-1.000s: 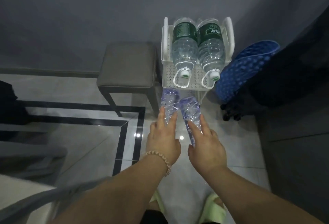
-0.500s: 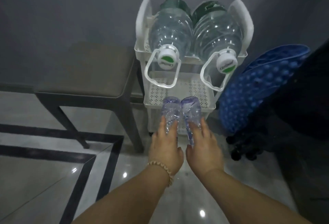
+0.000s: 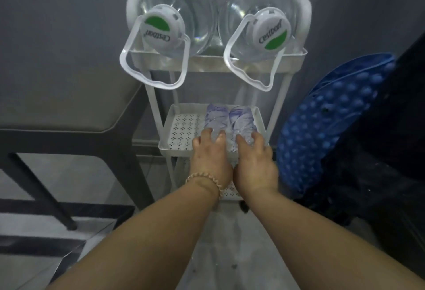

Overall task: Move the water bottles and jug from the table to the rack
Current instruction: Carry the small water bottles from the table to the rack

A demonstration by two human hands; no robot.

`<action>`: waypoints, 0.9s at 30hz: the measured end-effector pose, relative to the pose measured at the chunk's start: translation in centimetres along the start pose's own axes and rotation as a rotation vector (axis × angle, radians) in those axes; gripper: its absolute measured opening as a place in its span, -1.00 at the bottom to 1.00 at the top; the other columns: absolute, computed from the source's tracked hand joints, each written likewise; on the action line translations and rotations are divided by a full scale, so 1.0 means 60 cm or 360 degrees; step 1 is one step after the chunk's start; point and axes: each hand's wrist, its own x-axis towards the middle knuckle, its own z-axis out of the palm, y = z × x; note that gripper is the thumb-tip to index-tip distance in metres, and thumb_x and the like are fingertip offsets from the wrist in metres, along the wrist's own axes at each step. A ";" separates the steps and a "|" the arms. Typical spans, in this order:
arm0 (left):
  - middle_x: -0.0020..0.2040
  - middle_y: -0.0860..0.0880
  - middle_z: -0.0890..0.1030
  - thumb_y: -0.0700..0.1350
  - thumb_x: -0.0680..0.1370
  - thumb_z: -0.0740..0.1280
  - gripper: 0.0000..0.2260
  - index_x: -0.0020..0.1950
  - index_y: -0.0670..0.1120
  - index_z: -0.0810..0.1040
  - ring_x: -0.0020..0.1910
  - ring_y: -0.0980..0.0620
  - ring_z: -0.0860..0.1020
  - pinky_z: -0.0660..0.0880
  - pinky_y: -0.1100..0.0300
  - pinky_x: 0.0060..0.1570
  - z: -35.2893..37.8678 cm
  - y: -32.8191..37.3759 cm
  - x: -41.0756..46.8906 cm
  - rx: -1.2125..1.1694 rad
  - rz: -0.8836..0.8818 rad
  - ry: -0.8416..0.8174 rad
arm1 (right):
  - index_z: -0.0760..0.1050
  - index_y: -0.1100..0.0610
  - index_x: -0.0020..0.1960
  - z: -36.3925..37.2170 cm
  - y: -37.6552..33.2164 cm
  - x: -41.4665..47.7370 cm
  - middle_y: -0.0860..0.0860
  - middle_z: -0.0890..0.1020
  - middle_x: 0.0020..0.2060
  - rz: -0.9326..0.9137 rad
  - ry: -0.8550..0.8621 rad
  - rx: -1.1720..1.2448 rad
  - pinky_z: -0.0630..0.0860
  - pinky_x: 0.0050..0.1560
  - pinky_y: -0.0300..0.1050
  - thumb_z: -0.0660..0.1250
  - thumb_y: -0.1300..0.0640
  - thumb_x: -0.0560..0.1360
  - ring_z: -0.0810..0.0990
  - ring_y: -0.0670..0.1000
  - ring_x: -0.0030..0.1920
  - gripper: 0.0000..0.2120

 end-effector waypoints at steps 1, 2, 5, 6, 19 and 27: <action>0.43 -0.15 0.16 -0.23 0.43 0.34 -0.38 0.46 -0.05 0.23 0.30 -0.17 0.21 0.36 0.07 0.28 0.004 0.002 0.010 0.0004 0.0015 0.0027 | 0.11 -0.05 0.46 0.000 0.002 0.008 0.10 0.11 0.40 -0.0009 0.0029 -0.0019 0.57 -0.10 -0.05 0.36 0.21 0.44 0.37 0.16 0.19 -0.30; 0.42 -0.16 0.17 -0.22 0.44 0.33 -0.40 0.46 -0.06 0.25 0.29 -0.18 0.23 0.38 0.04 0.27 0.007 0.004 0.018 0.0022 0.0027 0.0041 | 0.14 -0.03 0.44 0.000 0.003 0.014 0.11 0.14 0.37 -0.0019 0.0052 -0.0044 0.58 -0.13 -0.03 0.35 0.22 0.43 0.39 0.16 0.14 -0.33; 0.40 -0.17 0.23 -0.19 0.48 0.29 -0.48 0.43 -0.08 0.28 0.27 -0.19 0.29 0.46 -0.04 0.17 0.014 0.013 0.043 0.0102 0.0096 0.0060 | 0.22 0.03 0.35 0.000 0.003 0.032 0.11 0.22 0.30 -0.0044 0.0079 -0.0165 0.57 -0.22 -0.02 0.33 0.23 0.43 0.44 0.15 0.06 -0.45; 0.39 -0.17 0.26 -0.19 0.50 0.27 -0.52 0.42 -0.09 0.30 0.26 -0.18 0.31 0.47 -0.04 0.15 0.015 0.013 0.051 0.0119 0.0118 0.0062 | 0.26 0.05 0.33 -0.001 0.002 0.034 0.11 0.26 0.28 -0.0049 0.0077 -0.0197 0.57 -0.23 -0.01 0.33 0.22 0.43 0.44 0.16 0.06 -0.49; 0.50 -0.17 0.14 0.01 0.46 0.30 -0.36 0.49 -0.11 0.19 0.49 -0.22 0.04 0.17 -0.15 0.41 0.035 -0.029 0.014 0.0211 0.0648 0.0029 | -0.20 0.14 0.52 0.001 0.023 0.020 0.15 -0.11 0.52 -0.0455 -0.0125 -0.0574 0.05 0.38 0.36 0.19 0.02 0.55 -0.20 0.30 0.47 -0.26; 0.45 -0.21 0.25 -0.17 0.46 0.43 -0.30 0.49 -0.19 0.14 0.45 -0.27 0.16 0.30 -0.14 0.35 0.060 -0.045 0.033 0.0439 0.0755 0.0030 | -0.06 0.13 0.52 -0.003 0.057 -0.027 0.24 -0.13 0.51 -0.0588 -0.0144 -0.0522 0.34 0.25 0.32 0.43 0.19 0.38 -0.09 0.41 0.45 -0.11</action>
